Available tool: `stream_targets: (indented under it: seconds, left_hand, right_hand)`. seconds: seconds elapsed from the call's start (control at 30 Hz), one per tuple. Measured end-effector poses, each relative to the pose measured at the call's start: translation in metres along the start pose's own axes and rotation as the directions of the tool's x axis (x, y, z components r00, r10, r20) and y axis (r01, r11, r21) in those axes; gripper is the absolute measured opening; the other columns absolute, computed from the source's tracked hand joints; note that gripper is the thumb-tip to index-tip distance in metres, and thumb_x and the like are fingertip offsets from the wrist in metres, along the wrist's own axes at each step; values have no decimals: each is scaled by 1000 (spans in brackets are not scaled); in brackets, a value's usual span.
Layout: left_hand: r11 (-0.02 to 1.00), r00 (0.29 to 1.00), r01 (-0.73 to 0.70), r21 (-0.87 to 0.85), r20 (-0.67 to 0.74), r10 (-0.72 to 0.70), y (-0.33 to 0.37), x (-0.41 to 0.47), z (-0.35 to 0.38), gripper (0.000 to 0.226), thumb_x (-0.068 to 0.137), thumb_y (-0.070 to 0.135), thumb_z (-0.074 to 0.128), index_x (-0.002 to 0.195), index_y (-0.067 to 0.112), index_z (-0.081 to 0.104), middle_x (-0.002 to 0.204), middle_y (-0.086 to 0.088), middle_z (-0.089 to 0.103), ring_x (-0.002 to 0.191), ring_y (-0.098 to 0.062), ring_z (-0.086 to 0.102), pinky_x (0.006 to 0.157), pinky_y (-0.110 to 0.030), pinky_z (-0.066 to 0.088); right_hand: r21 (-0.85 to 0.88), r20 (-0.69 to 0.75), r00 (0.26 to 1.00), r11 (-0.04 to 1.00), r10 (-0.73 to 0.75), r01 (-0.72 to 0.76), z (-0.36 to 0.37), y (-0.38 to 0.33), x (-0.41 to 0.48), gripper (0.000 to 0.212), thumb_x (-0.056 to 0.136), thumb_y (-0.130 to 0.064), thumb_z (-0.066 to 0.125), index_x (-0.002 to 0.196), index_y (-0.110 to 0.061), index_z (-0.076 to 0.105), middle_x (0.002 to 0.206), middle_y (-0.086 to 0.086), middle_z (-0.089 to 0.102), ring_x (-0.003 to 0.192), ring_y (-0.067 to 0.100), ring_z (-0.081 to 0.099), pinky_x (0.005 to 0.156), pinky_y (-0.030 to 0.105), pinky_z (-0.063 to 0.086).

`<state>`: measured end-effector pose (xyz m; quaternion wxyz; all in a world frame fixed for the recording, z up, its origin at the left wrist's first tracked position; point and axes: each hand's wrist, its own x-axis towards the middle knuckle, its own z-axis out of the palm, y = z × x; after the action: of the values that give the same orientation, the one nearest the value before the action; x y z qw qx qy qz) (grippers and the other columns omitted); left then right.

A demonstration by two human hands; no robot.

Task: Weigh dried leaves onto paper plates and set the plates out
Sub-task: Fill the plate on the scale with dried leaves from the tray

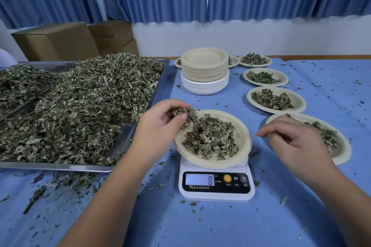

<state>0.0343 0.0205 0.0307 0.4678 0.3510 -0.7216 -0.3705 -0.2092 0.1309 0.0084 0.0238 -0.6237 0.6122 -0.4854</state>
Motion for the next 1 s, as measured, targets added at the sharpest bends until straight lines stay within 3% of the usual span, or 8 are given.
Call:
stream_targets:
  seconds: [0.07, 0.17, 0.37, 0.47, 0.63, 0.8, 1.0]
  left_hand:
    - [1000, 998, 7, -12, -57, -8, 0, 1, -6, 29, 89, 5, 66, 91, 34, 69, 87, 13, 70, 78, 4, 63, 68, -11, 49]
    - [987, 986, 13, 163, -163, 14, -7, 4, -22, 24, 89, 7, 66, 98, 29, 69, 98, 10, 68, 81, 7, 62, 70, -6, 46]
    - [872, 929, 152, 465, -367, 34, -27, 13, -57, 17, 93, 18, 61, 104, 30, 65, 95, 8, 57, 65, 1, 51, 61, -19, 39]
    - [798, 927, 246, 551, -375, -27, -36, 16, -66, 17, 96, 19, 57, 110, 26, 64, 101, 2, 53, 58, -12, 52, 55, -27, 38]
    - [738, 925, 335, 586, -354, -139, -44, 14, -69, 24, 96, 22, 56, 120, 24, 61, 113, -2, 48, 49, -19, 51, 42, -19, 33]
    - [695, 923, 368, 618, -336, -189, -47, 14, -70, 29, 96, 27, 54, 125, 25, 58, 124, -7, 48, 51, -24, 54, 49, -25, 34]
    - [680, 923, 373, 631, -324, -205, -46, 13, -70, 31, 98, 25, 50, 128, 25, 56, 117, -7, 51, 53, -23, 54, 52, -29, 37]
  right_hand:
    - [1, 6, 1000, 1000, 11, -11, 0, 2, 0, 36, 81, 7, 56, 71, -25, 69, 82, -9, 61, 64, 16, 55, 55, 12, 37]
    - [18, 13, 1000, 999, 28, -28, 0, 3, -1, 46, 79, 16, 55, 70, -28, 68, 82, -8, 62, 63, 14, 54, 54, 14, 37]
    - [-17, 6, 1000, 1000, -6, 6, 1, 4, 0, 48, 78, 17, 56, 70, -28, 68, 84, -10, 62, 69, 6, 57, 60, 6, 36]
    - [-22, 12, 1000, 1000, -14, 14, 1, 5, 0, 47, 78, 17, 57, 70, -28, 68, 84, -9, 62, 69, 8, 56, 61, 6, 36]
    - [-12, 7, 1000, 1000, -3, 3, 1, 5, 0, 47, 79, 14, 57, 69, -31, 67, 84, -10, 62, 69, 11, 56, 60, 8, 37]
    - [-8, 13, 1000, 1000, -6, 6, 1, 4, 0, 48, 79, 15, 57, 70, -31, 67, 85, -11, 62, 70, 9, 57, 61, 7, 37]
    - [-1, 22, 1000, 1000, -3, 3, 1, 7, -1, 50, 79, 15, 57, 70, -32, 67, 84, -12, 62, 67, 8, 56, 59, 8, 36]
